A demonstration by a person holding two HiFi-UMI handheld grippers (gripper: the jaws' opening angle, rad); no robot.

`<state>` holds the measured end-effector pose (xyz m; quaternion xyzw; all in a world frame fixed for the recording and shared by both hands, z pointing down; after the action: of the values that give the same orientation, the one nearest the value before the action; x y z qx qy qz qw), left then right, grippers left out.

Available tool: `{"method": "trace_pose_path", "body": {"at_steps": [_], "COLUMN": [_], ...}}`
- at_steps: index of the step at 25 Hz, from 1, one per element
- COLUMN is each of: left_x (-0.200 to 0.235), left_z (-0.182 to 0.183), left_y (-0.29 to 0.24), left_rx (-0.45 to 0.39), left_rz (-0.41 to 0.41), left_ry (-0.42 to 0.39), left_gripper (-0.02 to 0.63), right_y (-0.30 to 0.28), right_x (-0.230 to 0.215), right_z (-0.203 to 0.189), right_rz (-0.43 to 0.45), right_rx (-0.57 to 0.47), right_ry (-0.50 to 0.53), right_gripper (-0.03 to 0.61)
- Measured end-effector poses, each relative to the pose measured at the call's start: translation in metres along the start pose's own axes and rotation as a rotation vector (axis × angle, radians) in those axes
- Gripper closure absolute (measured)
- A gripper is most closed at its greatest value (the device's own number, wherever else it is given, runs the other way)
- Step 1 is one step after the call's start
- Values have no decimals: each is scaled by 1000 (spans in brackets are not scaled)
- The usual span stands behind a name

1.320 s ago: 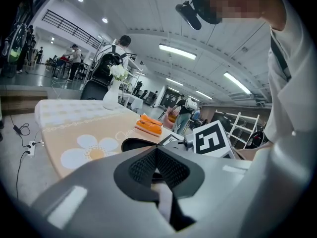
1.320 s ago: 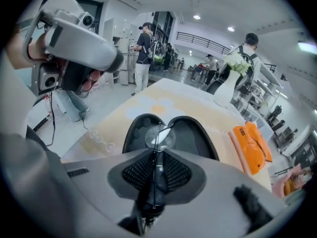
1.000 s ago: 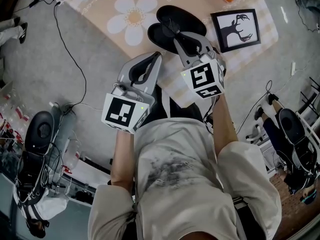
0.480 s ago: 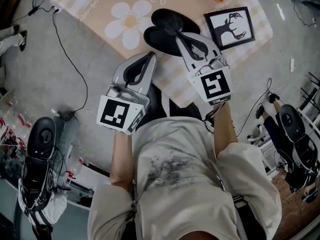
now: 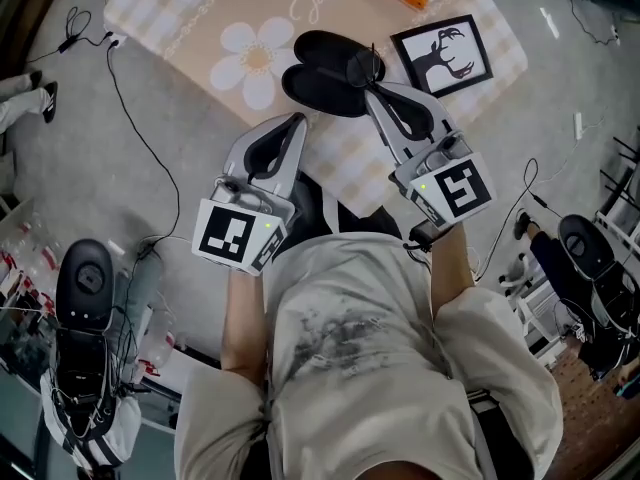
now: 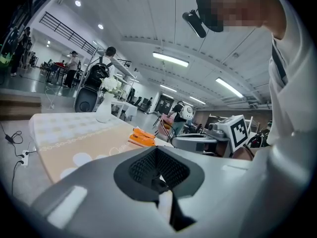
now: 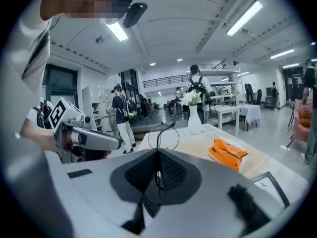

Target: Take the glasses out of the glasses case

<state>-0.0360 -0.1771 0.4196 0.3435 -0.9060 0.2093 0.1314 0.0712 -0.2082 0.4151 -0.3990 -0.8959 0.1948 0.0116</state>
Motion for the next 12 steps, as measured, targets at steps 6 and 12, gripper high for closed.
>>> {"method": "trace_pose_path", "body": {"at_steps": [6,12], "left_x": [-12,-24], "left_z": [2,-2], "left_y": [4,6], "left_rx": [-5,2], "left_rz": [-32,-62], "left_ry": [-5,-7], "left_gripper": [609,609], "right_y": [22,39], "right_x": [5,14], "right_z": [0,-7], "right_rz": [-12,-28], "right_rx": [-41,-41], "right_ry": [-73,-93], "right_gripper": [557,558]}}
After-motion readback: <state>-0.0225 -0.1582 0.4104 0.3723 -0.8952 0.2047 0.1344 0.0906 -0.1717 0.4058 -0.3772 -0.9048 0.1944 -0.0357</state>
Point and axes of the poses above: the fingertips, and each gripper's own axes: y backward along the fingers, x to its left, z out of its top, the point moved 2 cm from there along y, backward along the fingers
